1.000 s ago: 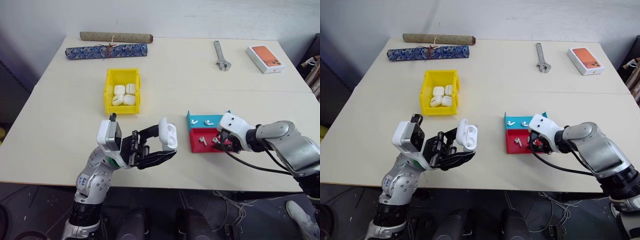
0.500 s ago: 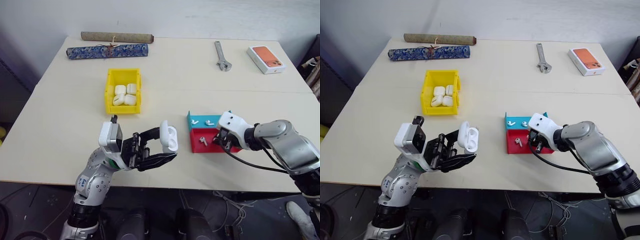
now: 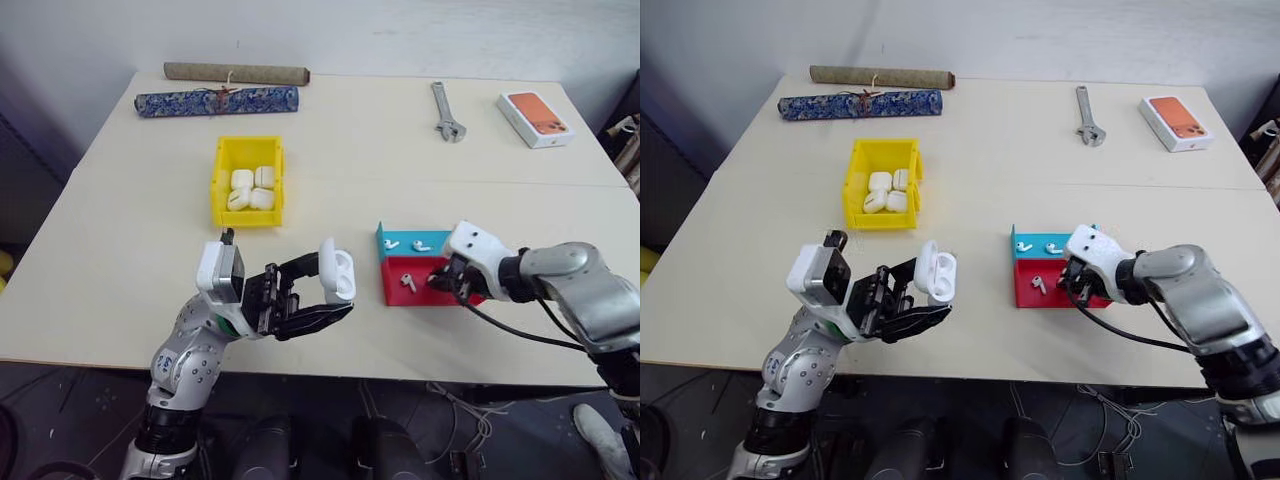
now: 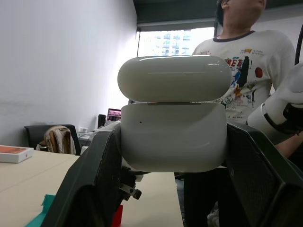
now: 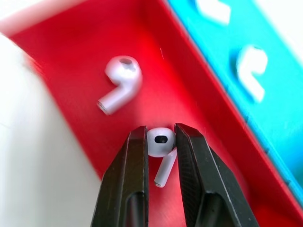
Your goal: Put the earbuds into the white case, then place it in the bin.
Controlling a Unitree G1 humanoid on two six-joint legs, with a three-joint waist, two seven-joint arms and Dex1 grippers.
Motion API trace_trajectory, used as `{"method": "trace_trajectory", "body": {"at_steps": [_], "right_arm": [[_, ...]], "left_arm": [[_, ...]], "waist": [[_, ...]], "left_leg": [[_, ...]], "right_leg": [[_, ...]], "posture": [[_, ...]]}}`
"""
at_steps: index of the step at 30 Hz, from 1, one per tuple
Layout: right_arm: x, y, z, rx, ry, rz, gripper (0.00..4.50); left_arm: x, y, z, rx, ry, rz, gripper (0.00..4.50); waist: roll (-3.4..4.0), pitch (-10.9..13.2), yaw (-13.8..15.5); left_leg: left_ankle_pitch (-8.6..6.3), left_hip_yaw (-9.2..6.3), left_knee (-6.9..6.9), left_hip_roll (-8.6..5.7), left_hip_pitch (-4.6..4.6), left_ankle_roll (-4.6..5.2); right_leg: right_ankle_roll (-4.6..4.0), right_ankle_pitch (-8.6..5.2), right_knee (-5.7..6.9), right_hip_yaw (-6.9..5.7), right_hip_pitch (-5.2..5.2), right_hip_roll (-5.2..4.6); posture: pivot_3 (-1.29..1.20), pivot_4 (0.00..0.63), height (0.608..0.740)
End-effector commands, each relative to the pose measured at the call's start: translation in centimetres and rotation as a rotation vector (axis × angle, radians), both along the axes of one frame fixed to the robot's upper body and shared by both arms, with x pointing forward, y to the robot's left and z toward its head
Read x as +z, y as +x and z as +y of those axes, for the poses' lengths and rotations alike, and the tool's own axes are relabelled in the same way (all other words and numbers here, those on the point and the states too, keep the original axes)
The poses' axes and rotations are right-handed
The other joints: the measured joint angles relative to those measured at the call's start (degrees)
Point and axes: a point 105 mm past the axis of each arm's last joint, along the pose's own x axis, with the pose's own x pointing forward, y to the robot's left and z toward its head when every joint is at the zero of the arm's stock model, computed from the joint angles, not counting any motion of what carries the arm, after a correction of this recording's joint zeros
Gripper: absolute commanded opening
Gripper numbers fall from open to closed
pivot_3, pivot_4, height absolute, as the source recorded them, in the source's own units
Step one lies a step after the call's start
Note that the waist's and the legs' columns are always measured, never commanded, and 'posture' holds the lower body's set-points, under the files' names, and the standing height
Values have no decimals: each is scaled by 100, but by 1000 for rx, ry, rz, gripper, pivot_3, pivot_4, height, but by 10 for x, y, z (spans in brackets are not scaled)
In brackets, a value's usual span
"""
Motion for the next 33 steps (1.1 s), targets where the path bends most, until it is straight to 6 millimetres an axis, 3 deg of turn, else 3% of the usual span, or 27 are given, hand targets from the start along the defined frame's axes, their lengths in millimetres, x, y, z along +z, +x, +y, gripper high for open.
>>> {"method": "trace_trajectory", "body": {"at_steps": [1, 2, 4, 7, 12, 15, 27, 33], "right_arm": [[53, -21, 13, 225, 176, -223, 409], [66, -28, 14, 260, 273, -263, 409], [111, -47, 20, 334, 614, -462, 409], [130, -61, 37, 343, 817, -534, 409], [132, -87, 82, 503, 931, -591, 409], [133, -94, 97, 562, 962, -601, 409], [144, -99, 124, 660, 1005, -665, 409], [132, -91, 130, 637, 955, -631, 409]], "left_arm": [[15, -5, 1, -33, -60, -29, 2795], [18, -4, 0, -40, -75, -21, 2795], [26, 1, -1, -51, -115, -13, 2795], [33, 5, -3, -74, -135, -16, 2795], [43, 10, -5, -111, -156, -8, 2795], [47, 10, -7, -125, -165, -3, 2795], [48, 6, -11, -159, -136, -13, 2795], [48, 5, -13, -161, -134, -20, 2795]], "waist": [[0, 0, 0], [0, 0, 0], [-16, 8, -7], [-14, 8, -9], [-13, 8, -21], [-13, 8, -21], [-13, 8, -28], [-13, 8, -27]], "left_leg": [[0, 0, 0, 0, 1, 0], [0, 0, 0, 0, 2, 0], [0, -3, -1, 2, 5, 0], [3, -4, 1, 2, 7, -1], [3, -2, -3, 2, 9, -2], [3, -2, -3, 0, 9, -2], [3, -2, -2, -2, 9, -1], [3, -2, -3, -2, 8, -1]], "right_leg": [[0, 0, 0, -1, 1, 2], [1, 1, 1, -1, 1, 3], [3, 2, 1, -1, 6, 4], [4, 2, 9, 1, 5, 4], [4, 2, 11, 4, 2, 5], [4, 2, 10, 5, 2, 5], [5, 3, 11, 6, 1, 5], [5, 3, 10, 5, 1, 5]], "posture": [[0, 150, 740], [0, 150, 740], [0, 150, 740], [0, 150, 740], [0, 150, 740], [0, 150, 740], [0, 150, 740], [0, 150, 740]]}}
